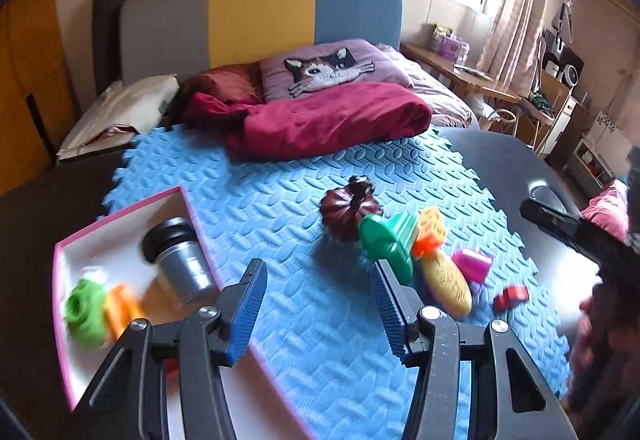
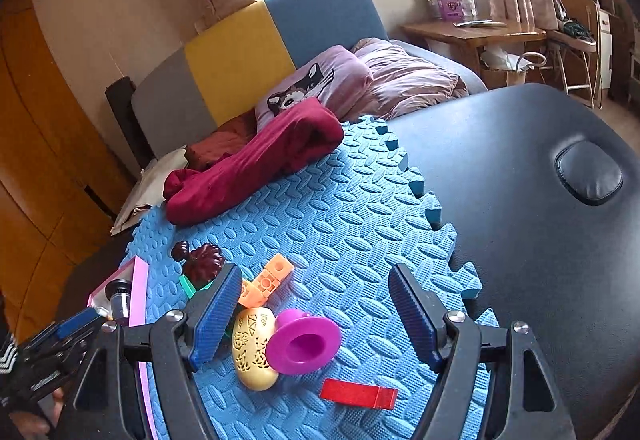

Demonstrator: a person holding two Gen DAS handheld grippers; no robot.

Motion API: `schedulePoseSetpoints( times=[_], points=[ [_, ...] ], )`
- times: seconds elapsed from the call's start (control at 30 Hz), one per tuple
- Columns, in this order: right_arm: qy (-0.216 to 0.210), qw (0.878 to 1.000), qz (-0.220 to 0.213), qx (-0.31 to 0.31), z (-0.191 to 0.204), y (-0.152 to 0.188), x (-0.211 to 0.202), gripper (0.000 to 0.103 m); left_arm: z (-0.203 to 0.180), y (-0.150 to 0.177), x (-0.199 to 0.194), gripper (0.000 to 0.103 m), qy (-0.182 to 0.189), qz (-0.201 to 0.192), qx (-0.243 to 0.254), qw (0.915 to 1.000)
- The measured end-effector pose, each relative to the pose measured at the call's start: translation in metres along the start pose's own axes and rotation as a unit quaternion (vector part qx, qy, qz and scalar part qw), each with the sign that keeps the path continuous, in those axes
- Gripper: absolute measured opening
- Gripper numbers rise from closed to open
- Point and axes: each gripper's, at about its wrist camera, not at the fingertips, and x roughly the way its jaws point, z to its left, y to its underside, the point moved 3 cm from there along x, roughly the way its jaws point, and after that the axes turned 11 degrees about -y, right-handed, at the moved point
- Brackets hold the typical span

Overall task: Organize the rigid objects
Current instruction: 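Move both tools back toward the remaining toys on the mat, then close the left gripper on the brown pumpkin-shaped toy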

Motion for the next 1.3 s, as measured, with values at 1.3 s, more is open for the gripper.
schedulePoseSetpoints(
  times=[1.3],
  points=[
    [-0.004,0.999,-0.002,0.046,-0.018,-0.003,-0.002,0.077,-0.035,-0.042,0.065,0.024,0.010,0.007,-0.016,0.9998]
  ],
)
